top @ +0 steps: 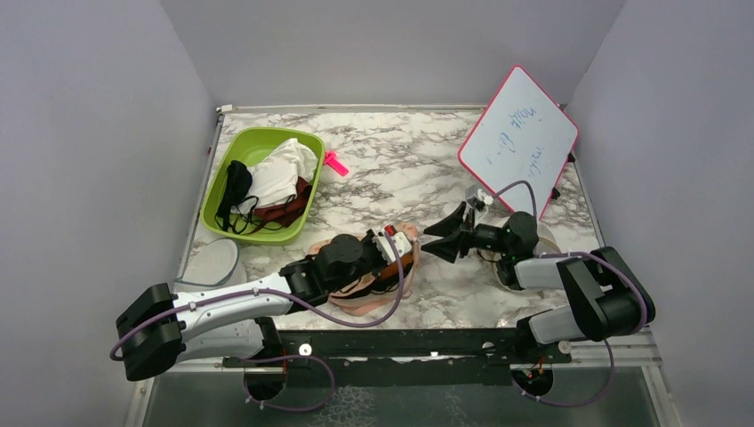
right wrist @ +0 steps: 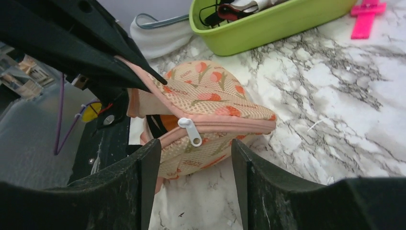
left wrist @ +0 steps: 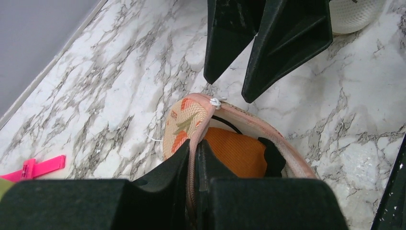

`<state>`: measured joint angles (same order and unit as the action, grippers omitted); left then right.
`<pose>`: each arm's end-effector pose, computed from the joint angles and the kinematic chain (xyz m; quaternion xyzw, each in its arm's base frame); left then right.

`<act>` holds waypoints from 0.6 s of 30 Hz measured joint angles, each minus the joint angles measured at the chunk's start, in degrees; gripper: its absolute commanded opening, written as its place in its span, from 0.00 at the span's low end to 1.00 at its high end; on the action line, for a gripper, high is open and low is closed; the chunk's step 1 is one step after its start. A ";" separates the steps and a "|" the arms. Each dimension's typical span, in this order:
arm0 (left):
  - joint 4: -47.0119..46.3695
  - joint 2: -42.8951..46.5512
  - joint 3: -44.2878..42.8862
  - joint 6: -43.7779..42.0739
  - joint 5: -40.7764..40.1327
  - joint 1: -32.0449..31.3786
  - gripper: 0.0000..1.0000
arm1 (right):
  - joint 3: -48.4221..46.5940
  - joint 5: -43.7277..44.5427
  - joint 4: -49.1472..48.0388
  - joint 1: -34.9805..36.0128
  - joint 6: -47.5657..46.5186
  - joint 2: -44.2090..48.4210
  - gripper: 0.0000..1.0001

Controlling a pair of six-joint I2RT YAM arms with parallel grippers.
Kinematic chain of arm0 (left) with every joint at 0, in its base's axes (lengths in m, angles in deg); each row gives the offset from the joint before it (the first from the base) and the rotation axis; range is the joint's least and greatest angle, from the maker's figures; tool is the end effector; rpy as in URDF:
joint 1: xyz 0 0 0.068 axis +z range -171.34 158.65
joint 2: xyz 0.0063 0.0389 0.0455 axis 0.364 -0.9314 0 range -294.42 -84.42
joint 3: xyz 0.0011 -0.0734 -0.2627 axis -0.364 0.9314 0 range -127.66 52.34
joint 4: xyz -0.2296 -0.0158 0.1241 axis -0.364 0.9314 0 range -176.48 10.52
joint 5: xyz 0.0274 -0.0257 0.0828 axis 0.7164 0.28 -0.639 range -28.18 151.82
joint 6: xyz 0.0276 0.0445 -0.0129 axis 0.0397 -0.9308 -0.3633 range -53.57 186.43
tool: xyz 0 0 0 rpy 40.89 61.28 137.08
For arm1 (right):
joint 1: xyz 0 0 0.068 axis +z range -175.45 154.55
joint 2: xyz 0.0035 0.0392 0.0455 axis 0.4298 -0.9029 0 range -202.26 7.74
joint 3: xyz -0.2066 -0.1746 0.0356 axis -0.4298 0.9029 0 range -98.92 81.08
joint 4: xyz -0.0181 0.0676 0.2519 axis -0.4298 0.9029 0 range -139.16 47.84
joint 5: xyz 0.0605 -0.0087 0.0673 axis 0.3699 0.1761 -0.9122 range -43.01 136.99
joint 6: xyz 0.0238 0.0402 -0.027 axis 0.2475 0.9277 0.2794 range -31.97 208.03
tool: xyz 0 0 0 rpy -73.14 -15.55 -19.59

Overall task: Unzip the laundry bag and remove the bra
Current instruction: Unzip the laundry bag at the center of the board.

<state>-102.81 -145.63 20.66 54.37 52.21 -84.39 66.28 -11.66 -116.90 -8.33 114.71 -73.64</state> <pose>0.1151 -0.2129 0.2514 0.4347 0.6508 -0.2072 0.5869 0.2065 0.0955 0.1755 -0.2979 0.6372 0.5503 0.4499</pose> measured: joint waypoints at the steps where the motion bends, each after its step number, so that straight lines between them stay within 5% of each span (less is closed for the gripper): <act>1: -0.15 0.13 0.00 -0.13 0.20 0.02 0.00 | 0.00 -0.85 -1.49 0.02 -0.17 -0.13 0.46; 7: -0.39 0.15 0.00 -0.57 1.29 0.09 0.00 | -0.09 -3.89 -7.58 0.07 -1.05 -2.54 0.38; 18: -0.63 0.20 0.00 -0.59 3.17 0.09 0.00 | -0.39 -5.55 -13.57 2.08 0.48 -8.66 0.39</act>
<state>-103.45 -145.43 20.66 53.78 55.38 -84.30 65.88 -17.21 -130.47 -6.25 115.19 -82.30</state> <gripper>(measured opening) 0.006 0.414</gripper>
